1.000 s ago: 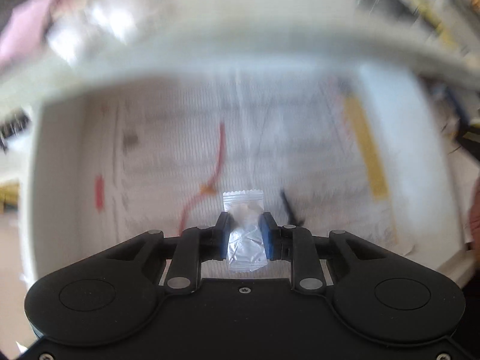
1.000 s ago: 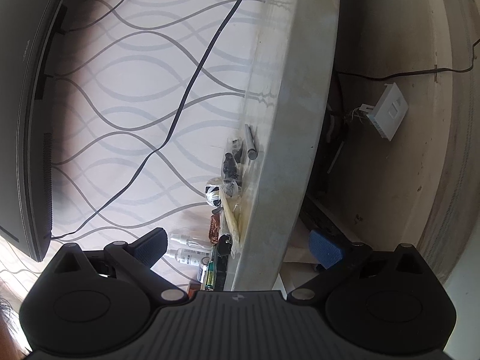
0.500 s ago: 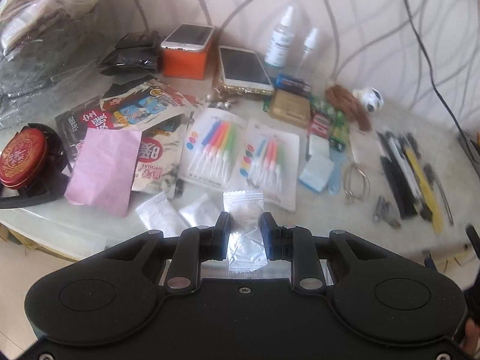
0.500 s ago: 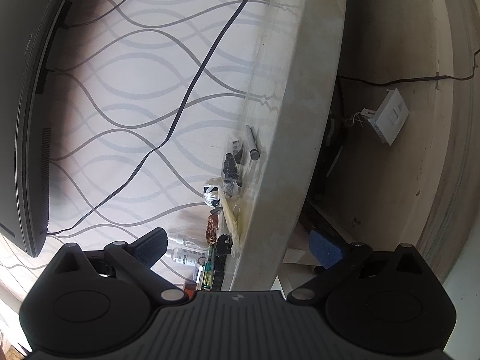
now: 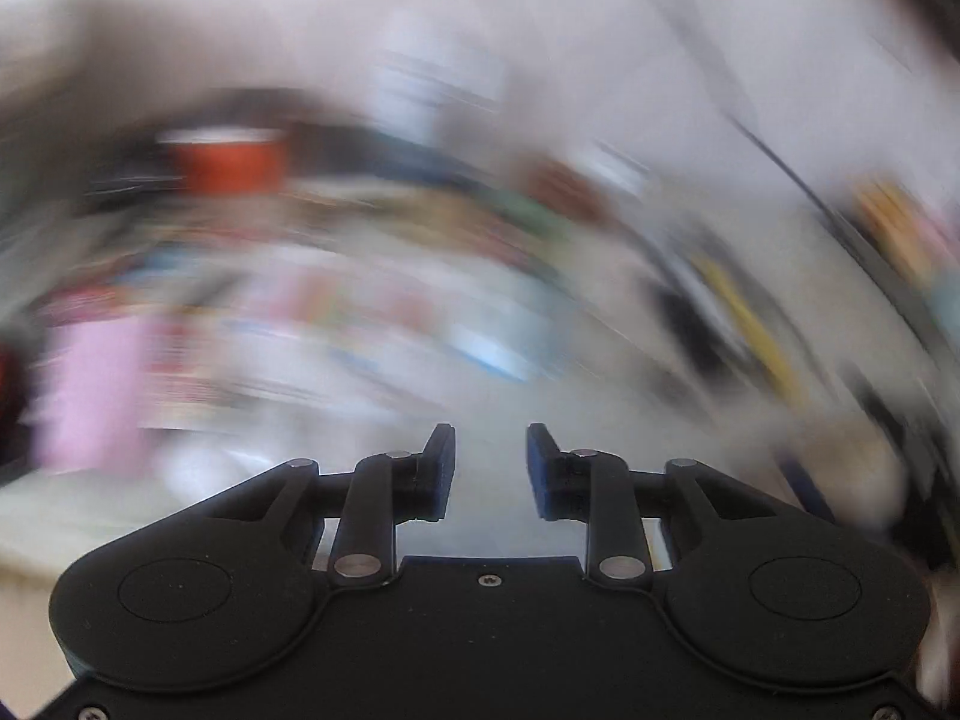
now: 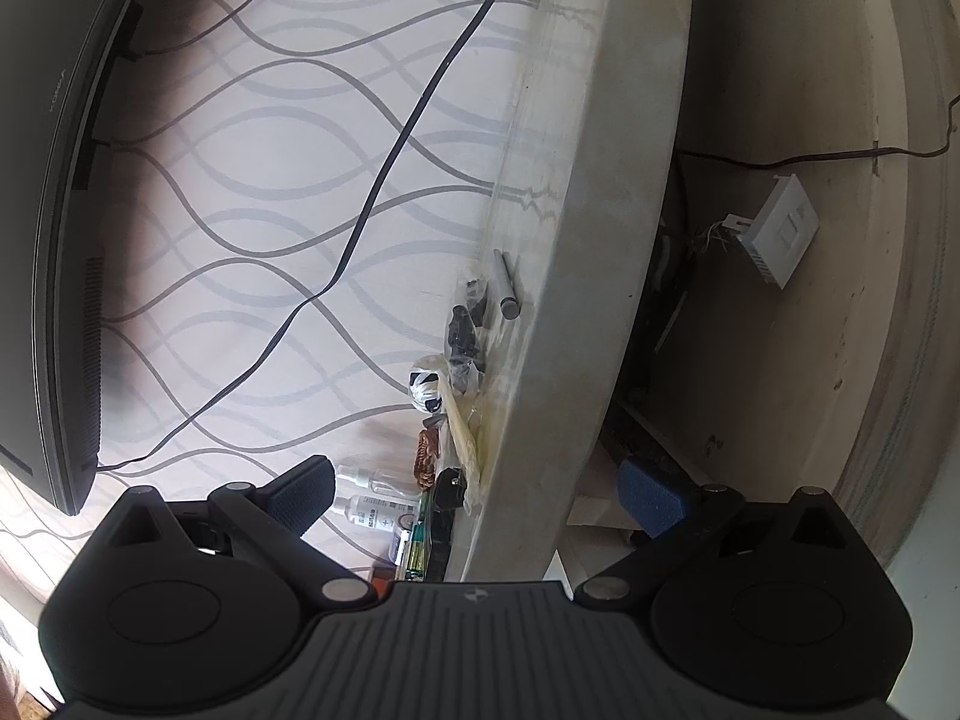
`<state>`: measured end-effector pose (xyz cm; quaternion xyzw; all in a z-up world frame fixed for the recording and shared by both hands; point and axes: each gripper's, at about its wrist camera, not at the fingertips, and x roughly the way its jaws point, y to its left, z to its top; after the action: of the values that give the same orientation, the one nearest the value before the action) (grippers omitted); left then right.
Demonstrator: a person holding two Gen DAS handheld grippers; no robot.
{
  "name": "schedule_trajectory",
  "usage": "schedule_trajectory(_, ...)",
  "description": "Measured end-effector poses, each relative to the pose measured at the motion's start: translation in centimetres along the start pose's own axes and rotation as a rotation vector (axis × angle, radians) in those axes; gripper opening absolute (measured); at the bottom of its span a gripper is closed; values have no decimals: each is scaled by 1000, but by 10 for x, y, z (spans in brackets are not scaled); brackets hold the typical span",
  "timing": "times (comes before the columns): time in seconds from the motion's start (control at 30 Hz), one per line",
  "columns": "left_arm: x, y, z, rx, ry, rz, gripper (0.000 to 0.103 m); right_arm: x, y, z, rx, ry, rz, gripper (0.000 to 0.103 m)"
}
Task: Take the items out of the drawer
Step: 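Lift the small plastic bag onto the countertop and open the left gripper, then lower the left gripper into the drawer and grasp the black pen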
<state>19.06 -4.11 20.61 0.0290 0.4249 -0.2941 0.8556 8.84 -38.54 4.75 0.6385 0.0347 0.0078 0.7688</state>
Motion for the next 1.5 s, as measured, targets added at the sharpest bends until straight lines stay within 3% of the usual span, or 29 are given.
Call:
schedule_trajectory(0.07,13,-25,-15,149,102,-115,31,0,0,0,-3,1,-1,103)
schedule_trajectory(0.13,37,-41,-35,223,209,-118,38,0,1,0,-6,2,-2,103)
schedule_trajectory(0.23,80,-33,-56,149,351,-23,38,0,1,0,-8,-1,-2,103)
schedule_trajectory(0.3,99,-16,-66,27,416,10,37,-1,1,0,-6,-2,-3,103)
schedule_trajectory(0.47,114,-10,-79,-74,480,21,37,2,2,0,-7,0,-7,103)
schedule_trajectory(0.8,116,-17,-82,-91,471,24,36,2,2,0,-11,4,-6,103)
schedule_trajectory(0.9,116,-14,-82,-105,453,45,19,2,2,0,-12,2,-5,103)
schedule_trajectory(1.07,115,-12,-83,-140,436,42,11,2,4,0,-19,-1,-3,103)
schedule_trajectory(1.17,119,-10,-79,-164,416,28,1,2,5,0,-20,2,0,103)
schedule_trajectory(1.4,102,-14,-66,-151,310,-46,0,1,4,-1,-29,3,-4,103)
schedule_trajectory(1.5,99,-10,-62,-160,310,-73,0,1,4,-1,-32,3,-6,103)
